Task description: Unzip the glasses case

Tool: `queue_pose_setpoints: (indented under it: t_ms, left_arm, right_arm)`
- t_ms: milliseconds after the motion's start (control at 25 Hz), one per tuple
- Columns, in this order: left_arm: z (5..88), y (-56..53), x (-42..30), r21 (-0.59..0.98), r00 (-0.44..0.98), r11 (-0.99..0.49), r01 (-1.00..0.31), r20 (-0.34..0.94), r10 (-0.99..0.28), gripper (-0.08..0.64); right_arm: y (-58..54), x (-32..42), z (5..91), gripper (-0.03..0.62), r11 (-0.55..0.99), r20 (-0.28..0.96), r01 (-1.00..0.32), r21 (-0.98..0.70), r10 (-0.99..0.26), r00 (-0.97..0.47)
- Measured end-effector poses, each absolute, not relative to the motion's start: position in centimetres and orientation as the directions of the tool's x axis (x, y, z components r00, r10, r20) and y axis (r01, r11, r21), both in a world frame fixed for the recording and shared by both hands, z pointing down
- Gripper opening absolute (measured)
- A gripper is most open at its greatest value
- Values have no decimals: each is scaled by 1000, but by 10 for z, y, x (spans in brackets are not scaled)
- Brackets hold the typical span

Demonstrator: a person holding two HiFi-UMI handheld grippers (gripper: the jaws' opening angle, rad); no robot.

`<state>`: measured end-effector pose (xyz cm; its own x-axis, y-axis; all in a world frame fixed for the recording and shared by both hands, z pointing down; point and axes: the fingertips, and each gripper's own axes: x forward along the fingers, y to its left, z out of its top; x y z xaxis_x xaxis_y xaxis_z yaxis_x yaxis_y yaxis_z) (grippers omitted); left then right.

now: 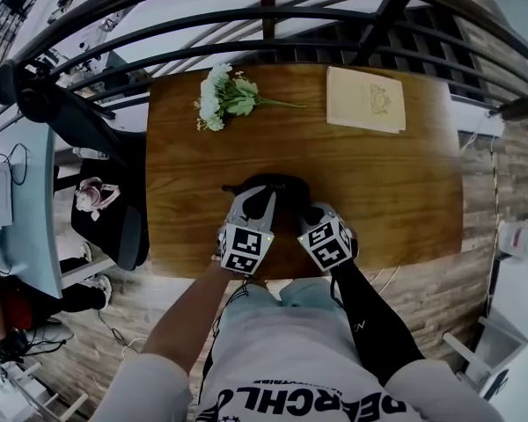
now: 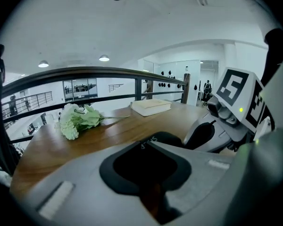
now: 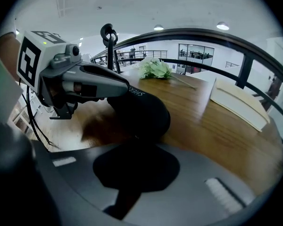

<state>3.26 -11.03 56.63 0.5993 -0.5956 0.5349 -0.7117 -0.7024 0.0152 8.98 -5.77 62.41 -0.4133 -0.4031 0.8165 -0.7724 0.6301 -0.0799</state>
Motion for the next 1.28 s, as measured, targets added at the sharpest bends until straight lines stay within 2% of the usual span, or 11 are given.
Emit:
queue_pose_setpoints:
  t_ms: [560,1000,1280]
  left_arm:
    - [567,-109,34,17,607,-710,-704,534,-589,29]
    - [566,-110,34,16,612,-712,-702,526,-591,28]
    - [566,-110,33,15,612,-712,-702,524,-592,28]
  right_arm:
    - [-54,99,624,29,637,831,-771,-12,-423,-363]
    - [-67,121,622,29,584,829,-810,59,-481,-286]
    - [-84,128,622,29,610,831,-786,102,-487,-270]
